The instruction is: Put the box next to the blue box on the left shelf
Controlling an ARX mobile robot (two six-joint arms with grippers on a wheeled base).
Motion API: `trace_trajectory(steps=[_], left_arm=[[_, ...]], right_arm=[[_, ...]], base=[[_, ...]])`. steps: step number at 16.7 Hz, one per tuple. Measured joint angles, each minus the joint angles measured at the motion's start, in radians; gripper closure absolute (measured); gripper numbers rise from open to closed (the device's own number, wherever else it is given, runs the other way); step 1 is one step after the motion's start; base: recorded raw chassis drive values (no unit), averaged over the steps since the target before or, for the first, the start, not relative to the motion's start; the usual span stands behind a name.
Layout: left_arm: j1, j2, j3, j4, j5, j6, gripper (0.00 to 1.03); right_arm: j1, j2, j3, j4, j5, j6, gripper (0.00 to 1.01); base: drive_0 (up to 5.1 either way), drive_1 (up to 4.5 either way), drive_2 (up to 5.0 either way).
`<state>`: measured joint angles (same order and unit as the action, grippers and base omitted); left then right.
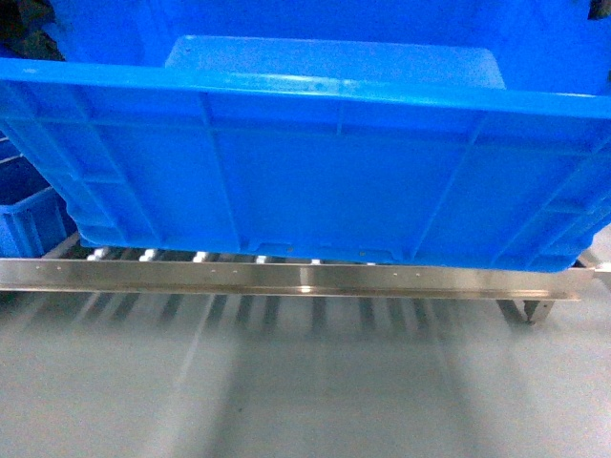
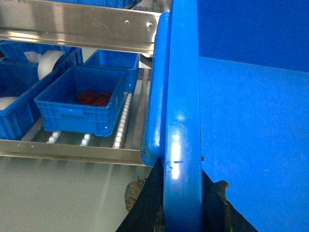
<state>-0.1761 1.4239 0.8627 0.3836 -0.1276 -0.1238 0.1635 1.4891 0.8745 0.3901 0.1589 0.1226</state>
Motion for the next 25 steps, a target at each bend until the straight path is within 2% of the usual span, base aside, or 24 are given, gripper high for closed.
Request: trace_trajectory(steps=[25], left_arm=[[0.0, 0.0, -0.002, -0.005, 0.0, -0.001, 0.95]], right_arm=[[0.0, 0.0, -0.001, -0.006, -0.002, 0.0, 0.82]], base=[[0.0, 0.0, 0.0]])
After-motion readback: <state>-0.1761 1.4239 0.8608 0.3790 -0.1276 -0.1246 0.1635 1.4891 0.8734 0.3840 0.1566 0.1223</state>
